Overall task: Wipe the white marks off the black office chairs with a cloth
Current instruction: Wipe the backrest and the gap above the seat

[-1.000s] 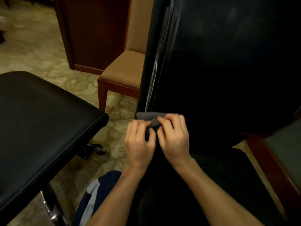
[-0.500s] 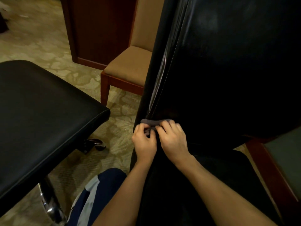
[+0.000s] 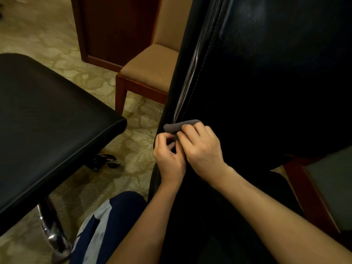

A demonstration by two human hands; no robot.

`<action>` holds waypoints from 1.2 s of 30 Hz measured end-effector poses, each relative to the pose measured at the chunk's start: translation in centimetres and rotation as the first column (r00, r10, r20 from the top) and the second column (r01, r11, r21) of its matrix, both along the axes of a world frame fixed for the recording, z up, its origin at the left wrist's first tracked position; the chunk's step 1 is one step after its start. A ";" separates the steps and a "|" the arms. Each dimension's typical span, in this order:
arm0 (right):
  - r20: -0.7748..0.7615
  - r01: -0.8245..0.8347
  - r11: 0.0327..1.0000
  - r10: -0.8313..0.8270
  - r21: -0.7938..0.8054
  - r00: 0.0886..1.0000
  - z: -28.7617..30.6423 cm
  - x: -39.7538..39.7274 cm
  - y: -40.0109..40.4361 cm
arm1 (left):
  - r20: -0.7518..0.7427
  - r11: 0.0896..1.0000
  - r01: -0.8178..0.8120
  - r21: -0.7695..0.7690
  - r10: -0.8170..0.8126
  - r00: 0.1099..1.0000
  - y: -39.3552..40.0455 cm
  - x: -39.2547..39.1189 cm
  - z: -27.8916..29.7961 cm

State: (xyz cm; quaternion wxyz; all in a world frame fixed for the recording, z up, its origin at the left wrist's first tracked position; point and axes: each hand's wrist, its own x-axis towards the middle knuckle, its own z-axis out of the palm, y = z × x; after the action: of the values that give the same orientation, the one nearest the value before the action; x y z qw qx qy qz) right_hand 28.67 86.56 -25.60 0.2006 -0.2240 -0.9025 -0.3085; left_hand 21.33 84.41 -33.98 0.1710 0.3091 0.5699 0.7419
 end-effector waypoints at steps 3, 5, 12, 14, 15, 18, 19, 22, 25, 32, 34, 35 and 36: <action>0.055 -0.013 0.999 0.012 0.034 0.998 -2.1 -0.5 0.2 | 0.060 0.991 0.076 -0.112 -0.069 0.996 0.5 -1.5 -1.6; 0.064 0.001 0.999 -0.004 0.043 0.998 -2.9 -1.0 0.4 | 0.041 0.983 0.114 -0.143 -0.109 0.993 0.9 -2.6 -1.8; -0.023 0.048 0.998 -0.049 -0.033 0.999 -1.2 -0.8 -0.9 | -0.124 0.990 0.095 -0.106 -0.108 0.986 -0.6 -2.4 0.5; -0.107 0.060 0.997 -0.064 -0.042 0.992 0.7 -0.3 -1.3 | -0.188 0.995 0.086 -0.040 -0.092 0.978 -1.5 -2.0 2.2; -0.157 0.064 0.997 -0.070 -0.042 0.985 1.8 0.0 -1.5 | -0.214 0.997 0.078 -0.003 -0.077 0.974 -2.1 -1.6 3.3; -0.275 0.070 0.998 -0.069 -0.007 0.959 5.1 0.7 -1.4 | -0.257 0.995 0.048 0.083 -0.026 0.966 -2.7 -0.9 6.8; -0.305 0.078 0.997 -0.074 0.002 0.949 6.2 0.9 -1.1 | -0.281 0.993 0.051 0.110 -0.018 0.959 -2.6 -0.9 8.1; -0.371 0.081 0.996 -0.061 0.039 0.927 9.7 0.8 0.5 | -0.411 0.984 0.082 0.155 -0.012 0.912 -1.5 -1.7 12.0; -0.421 0.072 0.996 -0.044 0.053 0.906 12.8 0.1 1.8 | -0.532 0.982 0.077 0.171 0.026 0.846 -0.8 -2.7 15.8; -0.609 0.039 0.999 -0.028 0.005 0.792 18.8 -2.2 2.8 | -0.697 0.964 0.082 0.252 0.122 0.707 0.8 -6.2 23.7; -0.663 0.033 0.999 -0.034 -0.014 0.748 20.7 -3.5 3.1 | -0.716 0.952 0.076 0.295 0.168 0.677 1.3 -7.7 25.9; -0.683 0.026 0.999 -0.032 -0.019 0.729 21.7 -4.2 3.1 | -0.720 0.946 0.068 0.318 0.194 0.666 1.5 -8.5 27.0; -0.699 0.020 1.000 -0.031 -0.023 0.714 22.7 -5.0 3.1 | -0.719 0.938 0.059 0.343 0.221 0.659 1.7 -9.4 28.1</action>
State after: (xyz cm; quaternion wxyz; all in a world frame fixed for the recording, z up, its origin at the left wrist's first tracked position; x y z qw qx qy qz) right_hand 23.66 89.68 -2.91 0.5207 -0.3376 -0.7589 -0.1973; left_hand 11.89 86.12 -5.89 -0.1675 0.5844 0.4675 0.6417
